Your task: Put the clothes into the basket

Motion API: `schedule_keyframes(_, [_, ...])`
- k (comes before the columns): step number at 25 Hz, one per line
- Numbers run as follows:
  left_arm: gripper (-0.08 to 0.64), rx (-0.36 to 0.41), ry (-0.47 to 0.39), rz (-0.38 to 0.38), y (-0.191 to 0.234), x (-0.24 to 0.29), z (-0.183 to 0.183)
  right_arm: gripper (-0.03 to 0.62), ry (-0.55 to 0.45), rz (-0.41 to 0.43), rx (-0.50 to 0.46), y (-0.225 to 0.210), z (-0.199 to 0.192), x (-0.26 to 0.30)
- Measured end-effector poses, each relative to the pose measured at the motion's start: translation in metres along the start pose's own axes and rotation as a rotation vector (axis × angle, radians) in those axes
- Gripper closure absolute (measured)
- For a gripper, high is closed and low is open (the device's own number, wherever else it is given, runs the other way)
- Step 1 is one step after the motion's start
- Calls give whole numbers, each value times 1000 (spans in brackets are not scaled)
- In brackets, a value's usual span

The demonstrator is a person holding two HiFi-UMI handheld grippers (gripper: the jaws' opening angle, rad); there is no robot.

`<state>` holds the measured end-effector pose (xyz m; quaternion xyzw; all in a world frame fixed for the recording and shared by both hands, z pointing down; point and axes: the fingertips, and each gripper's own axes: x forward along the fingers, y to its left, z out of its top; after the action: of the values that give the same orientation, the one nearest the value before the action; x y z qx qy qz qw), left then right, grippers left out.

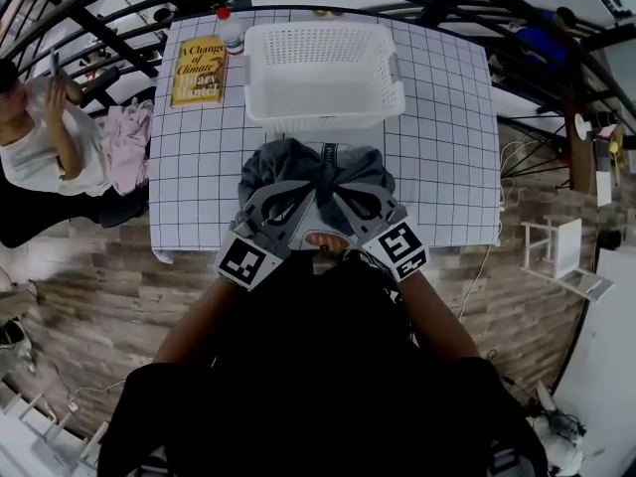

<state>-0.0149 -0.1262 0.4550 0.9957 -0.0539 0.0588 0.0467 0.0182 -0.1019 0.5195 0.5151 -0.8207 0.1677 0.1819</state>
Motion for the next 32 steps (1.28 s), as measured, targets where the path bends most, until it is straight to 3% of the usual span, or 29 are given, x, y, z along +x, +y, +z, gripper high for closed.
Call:
schedule_keyframes(10, [561, 8, 26, -50, 19, 17, -32, 569, 305, 39, 20, -16, -73, 44])
schedule_keyframes(11, [561, 9, 31, -49, 20, 19, -35, 554, 334, 58, 20, -16, -81, 49])
schedule_keyframes(15, [561, 15, 52, -33, 27, 27, -49, 395, 465, 149, 42, -14, -109, 67])
schedule_keyframes(23, [561, 4, 34, -3, 38, 38, -62, 219, 679, 244, -44, -16, -149, 98])
schedule_keyframes(32, [561, -10, 44, 11, 50, 49, -80, 144, 763, 245, -125, -25, -185, 139])
